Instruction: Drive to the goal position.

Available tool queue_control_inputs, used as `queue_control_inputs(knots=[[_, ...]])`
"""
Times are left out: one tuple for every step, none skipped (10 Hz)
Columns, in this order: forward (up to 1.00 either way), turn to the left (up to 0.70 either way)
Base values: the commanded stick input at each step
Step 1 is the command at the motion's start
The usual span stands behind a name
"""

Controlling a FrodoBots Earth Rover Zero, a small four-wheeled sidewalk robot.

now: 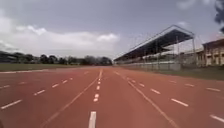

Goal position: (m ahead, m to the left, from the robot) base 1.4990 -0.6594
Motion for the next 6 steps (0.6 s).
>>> queue_control_inputs(knots=[[0.45,0.00],[0.45,0.00],[0.45,0.00],[0.45,0.00],[0.45,0.00],[0.45,0.00]])
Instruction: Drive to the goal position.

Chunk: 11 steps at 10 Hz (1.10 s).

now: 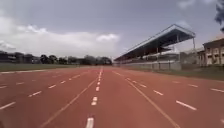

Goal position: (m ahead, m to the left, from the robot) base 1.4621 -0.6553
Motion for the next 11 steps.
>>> queue_control_inputs(knots=[[0.45,0.00],[0.45,0.00],[0.45,0.00],[0.45,0.00],[0.45,0.00],[0.45,0.00],[0.45,0.00],[0.45,0.00],[0.45,0.00],[0.45,0.00],[0.45,0.00]])
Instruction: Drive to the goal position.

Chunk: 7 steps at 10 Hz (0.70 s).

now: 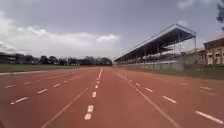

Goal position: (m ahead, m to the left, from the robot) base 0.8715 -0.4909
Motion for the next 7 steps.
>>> queue_control_inputs(knots=[[0.45,0.00],[0.45,0.00],[0.45,0.00],[0.45,0.00],[0.45,0.00],[0.45,0.00],[0.45,0.00]])
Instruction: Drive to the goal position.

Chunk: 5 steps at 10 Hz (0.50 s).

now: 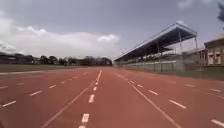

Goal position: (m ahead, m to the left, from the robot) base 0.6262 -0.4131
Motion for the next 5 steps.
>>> queue_control_inputs(knots=[[0.45,0.00],[0.45,0.00],[0.45,0.00],[0.45,0.00],[0.45,0.00]])
